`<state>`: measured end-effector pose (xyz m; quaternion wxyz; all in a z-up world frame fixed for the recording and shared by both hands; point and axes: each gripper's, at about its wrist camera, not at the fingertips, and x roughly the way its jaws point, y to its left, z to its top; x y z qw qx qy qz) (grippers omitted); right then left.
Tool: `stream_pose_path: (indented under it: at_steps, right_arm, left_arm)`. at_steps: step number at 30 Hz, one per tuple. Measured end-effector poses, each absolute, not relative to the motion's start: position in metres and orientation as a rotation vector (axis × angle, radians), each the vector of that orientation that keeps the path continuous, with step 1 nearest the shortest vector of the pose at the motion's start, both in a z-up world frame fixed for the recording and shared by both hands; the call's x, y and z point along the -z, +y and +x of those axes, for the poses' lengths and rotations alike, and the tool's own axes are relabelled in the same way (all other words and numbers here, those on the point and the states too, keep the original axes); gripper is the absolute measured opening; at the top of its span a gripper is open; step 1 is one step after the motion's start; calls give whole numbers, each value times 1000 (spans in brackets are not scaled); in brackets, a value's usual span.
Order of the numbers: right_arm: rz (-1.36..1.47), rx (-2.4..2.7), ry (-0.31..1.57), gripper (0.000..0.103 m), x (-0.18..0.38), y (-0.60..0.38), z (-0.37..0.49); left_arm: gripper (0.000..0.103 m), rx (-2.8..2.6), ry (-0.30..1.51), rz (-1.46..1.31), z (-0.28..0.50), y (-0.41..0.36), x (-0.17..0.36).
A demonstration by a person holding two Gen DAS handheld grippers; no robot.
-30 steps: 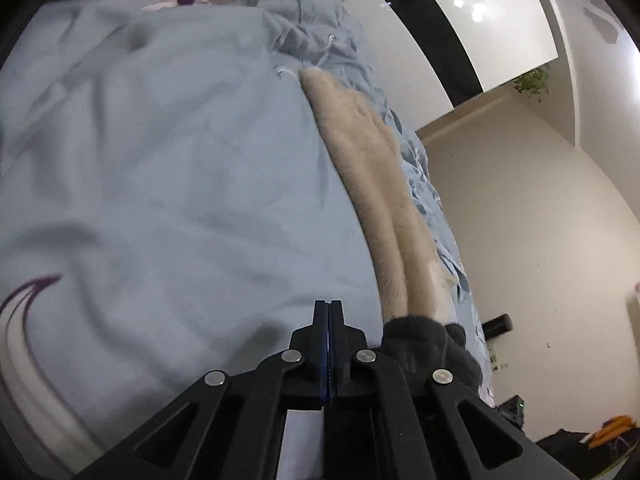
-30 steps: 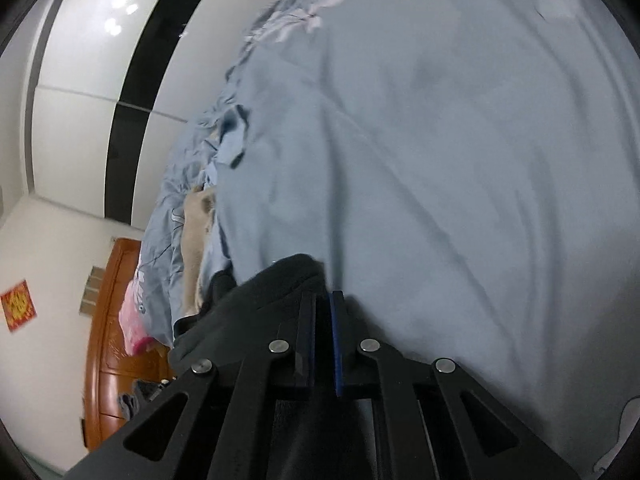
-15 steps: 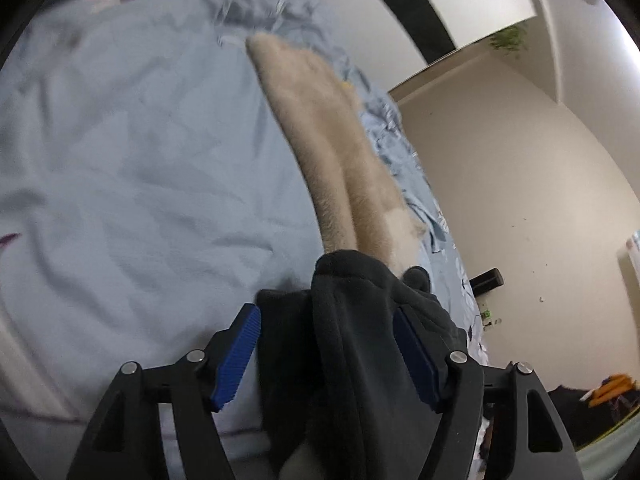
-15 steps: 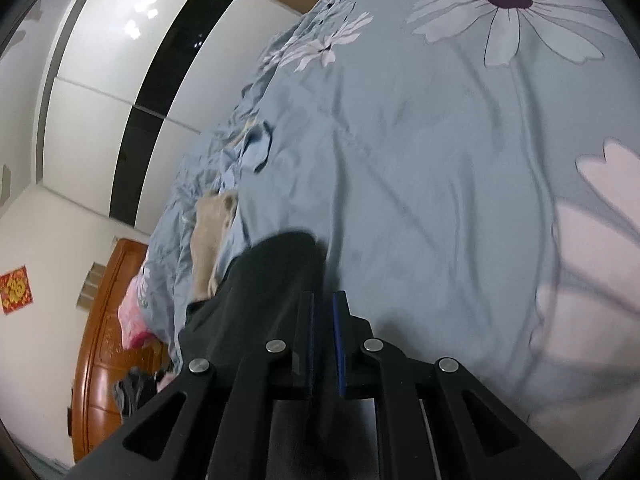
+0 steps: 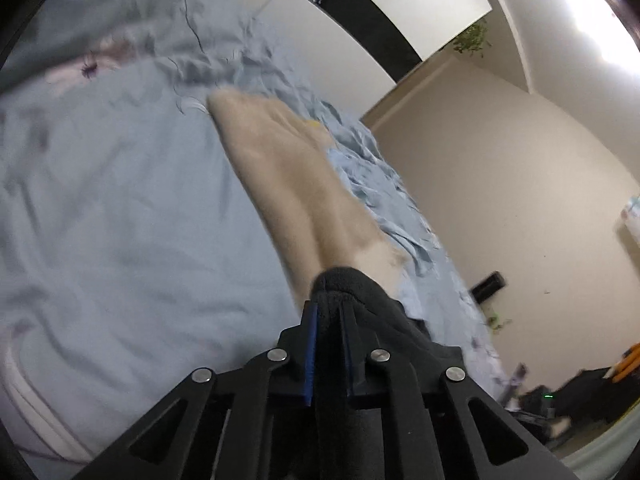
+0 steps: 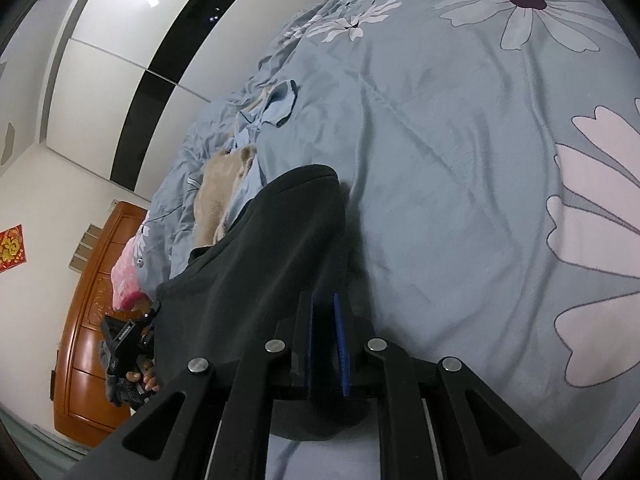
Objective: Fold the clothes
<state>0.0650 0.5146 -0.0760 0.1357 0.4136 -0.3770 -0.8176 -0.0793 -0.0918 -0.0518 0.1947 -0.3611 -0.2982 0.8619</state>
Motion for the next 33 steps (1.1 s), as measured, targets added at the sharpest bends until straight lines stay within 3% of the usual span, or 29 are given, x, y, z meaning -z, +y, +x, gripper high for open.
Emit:
stream_pose_path:
  at_steps: [4,11,12,13,15,16,21,26,30,33]
  right_arm:
    - [1233,2368,-1113,12,85,512,71]
    - [1187,2404,-1165,12,80,513,87]
    - [1173,2414,-1169,21,79,513,91]
    - [1151,2419,-1175,32,78,514,95]
    - [1093,2416,-1192,68,78,517,107]
    - [1060,2408,-1205,71,80,519,113]
    - [1041,2299,-1231,73,99,524,125]
    - [1084,2198,-1177,73,100,518,113]
    - [1075,2161,-1234,74,102,510,117]
    - [1067,2214,-1251,74,103,500,121]
  left_arm:
    - [0,-2371,-1007,-1106,-83,-119,89]
    - [4,-2292,-895,-1017,-44,-108,66]
    - [16,-2286,-872,-1013,-37,-105,62]
    - [42,-2284,-865,-1008,-27,-103,60]
    - [76,-2289,-901,-995,1,-106,59]
    - [80,-2289,-931,-988,12,-107,61]
    - [81,-2288,-1060,-1064,59,-95,72]
    - [83,-2343,-1072,-1217,85,-54,80]
    - [93,-2423,-974,-1204,84,-30,84]
    - [96,-2385,-1118,-1143,86,-39,100]
